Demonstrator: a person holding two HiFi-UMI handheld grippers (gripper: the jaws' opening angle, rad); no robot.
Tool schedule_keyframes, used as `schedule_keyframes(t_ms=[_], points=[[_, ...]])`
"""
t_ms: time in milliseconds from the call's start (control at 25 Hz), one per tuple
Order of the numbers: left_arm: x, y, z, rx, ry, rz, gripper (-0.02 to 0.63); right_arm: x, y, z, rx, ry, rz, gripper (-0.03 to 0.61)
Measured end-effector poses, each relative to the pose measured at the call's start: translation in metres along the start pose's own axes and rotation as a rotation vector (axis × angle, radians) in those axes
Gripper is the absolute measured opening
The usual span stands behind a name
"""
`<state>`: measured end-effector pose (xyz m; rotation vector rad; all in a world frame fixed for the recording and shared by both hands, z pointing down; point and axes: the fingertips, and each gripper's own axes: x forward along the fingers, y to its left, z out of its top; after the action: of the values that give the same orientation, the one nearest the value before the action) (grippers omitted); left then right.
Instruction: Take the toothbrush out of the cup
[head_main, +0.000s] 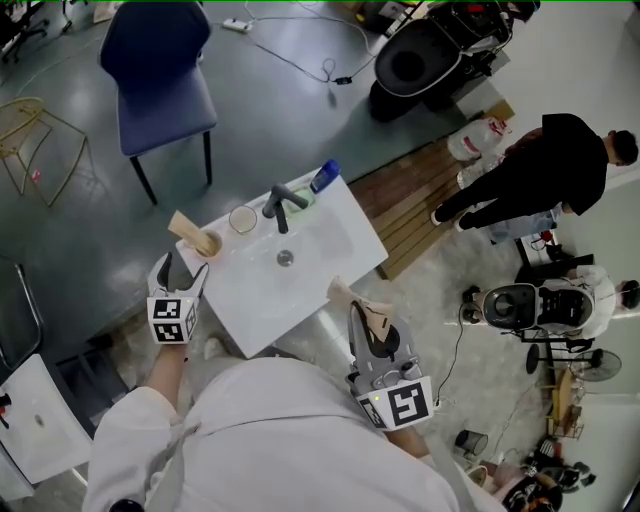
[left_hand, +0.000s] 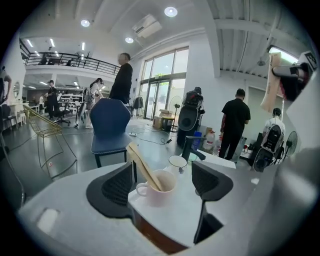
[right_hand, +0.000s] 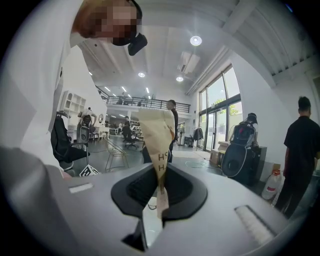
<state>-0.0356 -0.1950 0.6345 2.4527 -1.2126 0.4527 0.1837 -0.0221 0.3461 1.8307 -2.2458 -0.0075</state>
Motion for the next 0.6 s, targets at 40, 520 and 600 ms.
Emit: schedule_keyframes(t_ms=[40,520,600], points=[[0.006,0.003,-0.005,-0.006,0.013,0.002,0.379,0.0,0.0,0.0,0.0,0.001,-0.002,0.023],[0.058,0.032,-0.031,-0.037,0.097,0.017,0.37,0.0,-0.003,0.0,-0.007,0.011,-0.018,0.023],[0.065,0.034,-0.034,-0.039,0.113,0.014,0.37,0.0,-0.004,-0.001,-0.007,0.016,-0.019,0.023]])
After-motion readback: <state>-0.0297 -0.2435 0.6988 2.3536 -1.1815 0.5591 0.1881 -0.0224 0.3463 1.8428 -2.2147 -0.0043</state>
